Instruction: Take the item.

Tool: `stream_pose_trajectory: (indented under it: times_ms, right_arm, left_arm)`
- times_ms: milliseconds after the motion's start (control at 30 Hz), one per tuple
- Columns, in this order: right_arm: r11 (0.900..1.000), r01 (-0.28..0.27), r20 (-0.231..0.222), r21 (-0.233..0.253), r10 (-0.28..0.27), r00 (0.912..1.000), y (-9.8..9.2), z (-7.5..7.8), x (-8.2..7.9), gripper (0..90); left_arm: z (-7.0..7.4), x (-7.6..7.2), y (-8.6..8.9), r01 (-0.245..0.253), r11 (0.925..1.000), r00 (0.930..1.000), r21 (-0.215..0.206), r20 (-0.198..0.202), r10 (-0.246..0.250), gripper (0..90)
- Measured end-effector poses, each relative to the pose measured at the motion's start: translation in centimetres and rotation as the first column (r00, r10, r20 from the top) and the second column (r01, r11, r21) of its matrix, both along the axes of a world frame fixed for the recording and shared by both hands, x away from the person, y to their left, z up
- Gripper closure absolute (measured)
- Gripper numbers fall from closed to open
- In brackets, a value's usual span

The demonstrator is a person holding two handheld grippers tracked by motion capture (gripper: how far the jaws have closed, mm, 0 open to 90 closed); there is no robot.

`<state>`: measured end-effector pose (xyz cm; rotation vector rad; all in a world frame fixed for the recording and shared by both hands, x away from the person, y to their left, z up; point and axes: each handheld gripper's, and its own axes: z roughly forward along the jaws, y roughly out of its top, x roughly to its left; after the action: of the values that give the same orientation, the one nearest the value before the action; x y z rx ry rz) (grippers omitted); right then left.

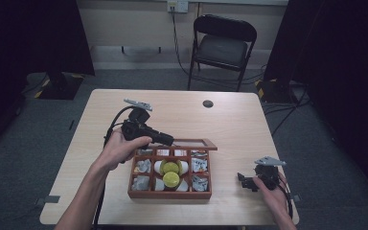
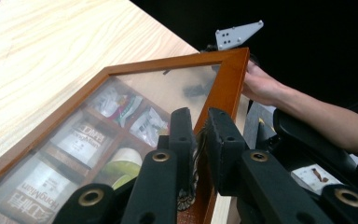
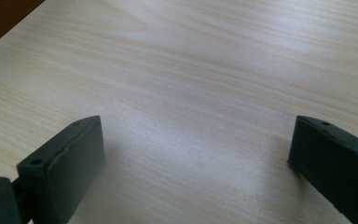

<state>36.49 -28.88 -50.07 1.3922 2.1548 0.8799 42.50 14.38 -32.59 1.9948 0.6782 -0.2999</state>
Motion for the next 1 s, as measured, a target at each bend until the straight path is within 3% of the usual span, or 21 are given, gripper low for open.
stream_pose_trajectory:
  times_ms: [133, 200, 267, 333, 367, 467, 667, 767, 833, 1000]
  right_arm:
    - [1.0, -0.02, 0.016, 0.002, 0.02, 0.9997, 0.2, 0.5, -0.2, 16.1]
    - [1.0, -0.023, 0.019, 0.003, 0.023, 0.9996, 0.3, 0.6, -0.3, 11.3]
    - [0.999, -0.044, 0.031, 0.006, 0.044, 0.9986, 0.5, 0.8, -0.4, 17.3]
    - [0.999, -0.048, 0.036, -0.004, 0.048, 0.9982, 0.8, 1.1, -0.6, 12.6]
    - [0.999, -0.051, 0.042, -0.007, 0.052, 0.9978, 0.9, 1.3, -0.7, 15.3]
    - [0.997, -0.072, 0.088, 0.018, 0.07, 0.9936, 1.6, 2.5, -1.2, 13.8]
    - [0.991, -0.111, 0.116, 0.068, 0.103, 0.9879, 2.4, 3.6, -1.5, 15.0]
    - [0.979, -0.175, 0.136, 0.104, 0.16, 0.9777, 3.5, 4.6, -2.0, 17.8]
    - [0.975, -0.189, 0.139, 0.115, 0.172, 0.9752, 3.9, 4.9, -2.2, 18.4]
    - [0.95, -0.263, 0.138, 0.171, 0.242, 0.9606, 6.2, 6.1, -3.1, 21.4]
  left_arm:
    - [-0.1, 0.1, 0.1, 0.006, 1.0, 0.9999, -0.007, -0.009, -0.006, 81.0]
    - [0.0, 0.1, 0.1, 0.006, 1.0, 1.0, -0.002, -0.005, -0.006, 81.0]
    - [0.1, 0.1, 0.0, 0.003, 1.0, 1.0, 0.002, -0.002, -0.003, 81.0]
    - [0.2, 0.1, 0.0, 0.003, 1.0, 1.0, 0.004, 0.007, -0.003, 81.0]
    - [0.3, 0.2, 0.0, -0.015, 0.9999, 0.9998, -0.007, 0.011, 0.015, 81.0]
    - [0.2, 0.3, 0.0, -0.004, 1.0, 1.0, -0.007, 0.004, 0.004, 81.0]
    - [0.2, 0.4, 0.0, 0.006, 1.0, 1.0, 0.001, 0.006, -0.006, 81.0]
    - [0.3, 0.4, 0.1, 0.007, 1.0, 1.0, 0.0, 0.005, -0.007, 81.1]
    - [0.3, 0.4, 0.1, 0.008, 1.0, 1.0, 0.0, -0.001, -0.008, 81.1]
    - [0.2, 0.3, 0.0, 0.004, 1.0, 1.0, 0.003, 0.001, -0.004, 81.0]
